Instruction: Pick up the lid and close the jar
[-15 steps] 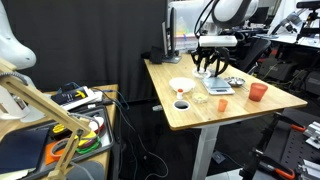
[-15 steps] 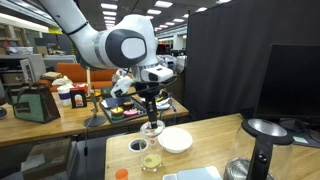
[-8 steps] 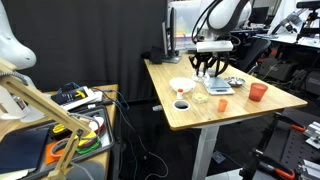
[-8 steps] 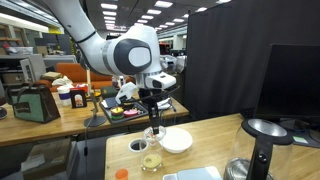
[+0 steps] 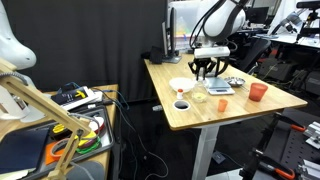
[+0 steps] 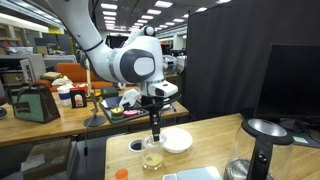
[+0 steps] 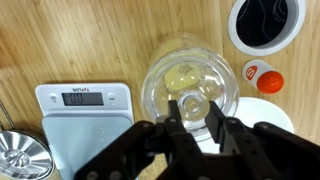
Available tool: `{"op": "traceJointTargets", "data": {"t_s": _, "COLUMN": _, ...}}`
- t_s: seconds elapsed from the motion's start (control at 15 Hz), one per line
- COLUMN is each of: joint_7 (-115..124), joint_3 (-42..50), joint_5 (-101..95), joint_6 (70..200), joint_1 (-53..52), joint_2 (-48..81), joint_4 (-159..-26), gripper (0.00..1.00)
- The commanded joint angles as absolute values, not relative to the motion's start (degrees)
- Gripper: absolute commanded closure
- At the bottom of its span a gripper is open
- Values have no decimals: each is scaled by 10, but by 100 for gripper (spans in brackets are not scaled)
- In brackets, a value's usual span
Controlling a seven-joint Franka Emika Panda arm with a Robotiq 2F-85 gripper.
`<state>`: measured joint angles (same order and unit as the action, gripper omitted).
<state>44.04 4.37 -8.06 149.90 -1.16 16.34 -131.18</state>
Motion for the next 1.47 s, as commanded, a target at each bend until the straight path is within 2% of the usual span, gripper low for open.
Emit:
{"op": "traceJointTargets", "data": {"t_s": 0.0, "joint_7": 421, "joint_3": 53, "joint_5": -63, "joint_6": 1473, "joint_1": -20, "joint_2": 175, "joint_4": -1293, "gripper": 92}}
{"op": "traceJointTargets", "data": {"t_s": 1.0, "joint_7": 286, "joint_3": 43, "joint_5": 52, "joint_6": 1453, "joint_1": -3, "joint_2": 169, "joint_4": -1295, "gripper": 92}}
{"op": "traceJointTargets", "data": {"t_s": 1.07, "joint_7": 279, "joint_3": 44, "joint_5": 56, "joint_6": 1449, "joint_1": -3, "joint_2": 170, "joint_4": -1294, "gripper": 87}}
{"op": "traceJointTargets", "data": {"t_s": 1.13, "joint_7": 272, "joint_3": 45, "joint_5": 60, "joint_6": 1444, "joint_1": -2, "joint_2": 171, "joint_4": -1294, "gripper": 77}}
{"op": "traceJointTargets", "data": {"t_s": 1.2, "joint_7": 268, "joint_3": 46, "joint_5": 62, "joint_6": 1438, "joint_1": -1, "joint_2": 172, "joint_4": -1294, "gripper": 44}}
{"op": "traceJointTargets", "data": {"t_s": 1.27, "joint_7": 264, "joint_3": 46, "joint_5": 62, "joint_6": 1433, "joint_1": 0, "joint_2": 172, "joint_4": -1294, "gripper": 42}}
{"op": "traceJointTargets", "data": {"t_s": 1.4, "joint_7": 250, "joint_3": 46, "joint_5": 62, "joint_6": 1424, "joint_1": 2, "joint_2": 170, "joint_4": -1298, "gripper": 29}}
